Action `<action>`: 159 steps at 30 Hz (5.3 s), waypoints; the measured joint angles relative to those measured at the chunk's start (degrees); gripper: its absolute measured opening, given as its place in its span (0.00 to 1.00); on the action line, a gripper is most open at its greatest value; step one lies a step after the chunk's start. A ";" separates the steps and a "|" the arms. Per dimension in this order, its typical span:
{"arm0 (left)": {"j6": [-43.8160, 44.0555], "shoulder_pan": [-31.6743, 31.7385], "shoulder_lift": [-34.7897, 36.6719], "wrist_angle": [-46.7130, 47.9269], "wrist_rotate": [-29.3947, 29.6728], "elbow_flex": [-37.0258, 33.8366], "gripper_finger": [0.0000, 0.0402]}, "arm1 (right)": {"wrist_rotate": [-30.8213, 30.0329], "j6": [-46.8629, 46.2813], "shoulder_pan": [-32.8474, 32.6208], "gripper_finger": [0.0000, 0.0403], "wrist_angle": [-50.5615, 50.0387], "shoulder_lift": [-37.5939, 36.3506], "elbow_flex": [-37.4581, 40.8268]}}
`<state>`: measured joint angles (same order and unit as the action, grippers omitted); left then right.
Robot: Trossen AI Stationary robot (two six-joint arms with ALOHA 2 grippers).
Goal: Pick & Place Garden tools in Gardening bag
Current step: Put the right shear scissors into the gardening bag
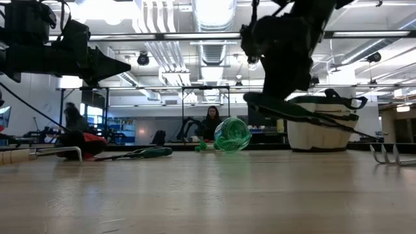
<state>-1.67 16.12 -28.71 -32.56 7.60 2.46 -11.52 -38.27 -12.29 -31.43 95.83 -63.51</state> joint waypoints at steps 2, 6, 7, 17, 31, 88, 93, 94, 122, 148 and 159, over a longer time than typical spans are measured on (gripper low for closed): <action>0.00 -0.02 0.02 0.00 0.00 0.00 0.04 | -0.71 1.65 0.05 0.05 -0.50 0.00 -1.15; -0.01 -0.02 0.00 0.00 0.00 0.00 0.04 | -2.60 4.22 0.38 0.05 -3.08 -0.09 -3.37; -0.05 -0.02 0.00 0.00 0.04 0.00 0.04 | -3.20 5.12 0.46 0.05 -3.57 -0.09 -3.91; -0.11 -0.04 0.00 0.00 6.93 0.00 0.04 | -7.83 11.42 2.95 0.05 -13.86 -0.17 -9.73; -0.04 -0.04 0.00 0.00 7.06 0.00 0.04 | -25.35 12.99 7.33 0.05 -34.48 -1.34 -17.54; -0.02 -0.03 0.02 0.48 7.07 0.00 0.04 | -26.98 58.41 46.91 0.04 10.00 -37.49 13.36; -0.02 -0.04 0.00 0.48 7.06 0.00 0.04 | -22.27 62.71 48.46 0.04 16.97 -38.52 17.86; -0.02 -0.02 0.00 0.48 7.08 0.00 0.04 | -21.52 63.41 48.68 0.04 17.87 -38.60 18.55; -0.02 -0.02 0.00 0.50 7.06 0.00 0.04 | -17.72 64.59 53.52 0.04 27.47 -38.45 29.88; -0.02 -0.02 0.00 0.52 7.06 -0.02 0.04 | -10.25 58.60 53.92 0.04 21.59 -38.32 31.93; -0.02 -0.02 0.02 0.52 7.06 -0.02 0.04 | -10.23 56.11 53.94 0.04 16.89 -38.29 28.93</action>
<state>-1.69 16.10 -28.69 -32.03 14.66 2.44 -21.75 17.84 41.65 -14.54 57.54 -34.57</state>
